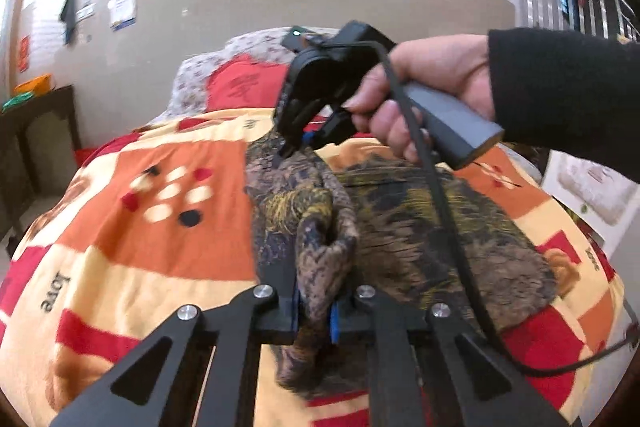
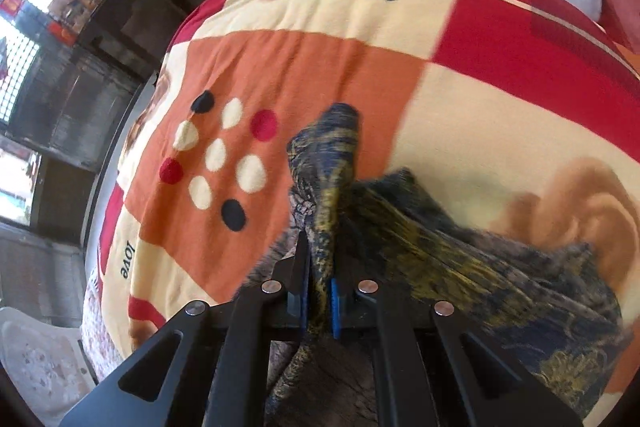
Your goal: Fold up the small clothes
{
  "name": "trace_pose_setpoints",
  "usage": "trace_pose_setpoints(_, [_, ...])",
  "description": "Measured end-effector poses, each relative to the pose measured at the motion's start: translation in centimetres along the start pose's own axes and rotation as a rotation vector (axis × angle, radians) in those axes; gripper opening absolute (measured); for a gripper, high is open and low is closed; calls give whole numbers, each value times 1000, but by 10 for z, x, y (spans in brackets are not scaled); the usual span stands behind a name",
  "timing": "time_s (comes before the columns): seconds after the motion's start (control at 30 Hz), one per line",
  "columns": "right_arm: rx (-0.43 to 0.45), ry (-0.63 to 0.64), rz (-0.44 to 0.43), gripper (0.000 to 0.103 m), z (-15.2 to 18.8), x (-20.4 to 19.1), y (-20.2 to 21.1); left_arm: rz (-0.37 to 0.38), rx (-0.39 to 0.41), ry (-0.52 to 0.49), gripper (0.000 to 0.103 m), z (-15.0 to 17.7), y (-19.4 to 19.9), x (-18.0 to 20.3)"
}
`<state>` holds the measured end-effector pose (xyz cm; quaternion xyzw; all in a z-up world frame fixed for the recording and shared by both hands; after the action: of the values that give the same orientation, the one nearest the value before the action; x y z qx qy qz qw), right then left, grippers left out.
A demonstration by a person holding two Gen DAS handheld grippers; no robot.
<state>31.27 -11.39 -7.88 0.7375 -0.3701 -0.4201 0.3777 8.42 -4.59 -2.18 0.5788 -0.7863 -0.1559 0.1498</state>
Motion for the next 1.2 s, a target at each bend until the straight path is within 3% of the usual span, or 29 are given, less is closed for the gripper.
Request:
trace_pose_setpoints(0.27, [45, -29, 42, 21, 17, 46, 42, 96, 5, -78, 10, -11, -6, 67])
trace_pose_setpoints(0.77, [31, -5, 198, 21, 71, 165, 117, 302, -50, -158, 10, -15, -24, 203])
trace_pose_setpoints(1.0, [16, 103, 302, 21, 87, 189, 128, 340, -105, -184, 10, 1, -36, 247])
trace_pose_setpoints(1.2, [-7, 152, 347, 23, 113, 216, 110, 364, -213, -242, 14, 46, -48, 263])
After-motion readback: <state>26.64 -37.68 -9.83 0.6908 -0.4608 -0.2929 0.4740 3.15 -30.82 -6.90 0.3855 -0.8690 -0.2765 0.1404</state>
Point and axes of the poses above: each gripper's, at about its wrist camera, not at the fingertips, and y roughly against the way its jaws point, x to its right, z to its underside, the point moved 8 cm from there along -y, roughly the way its jaws point, and after that the axes turned 5 degrees about x, right-handed, at the moved point
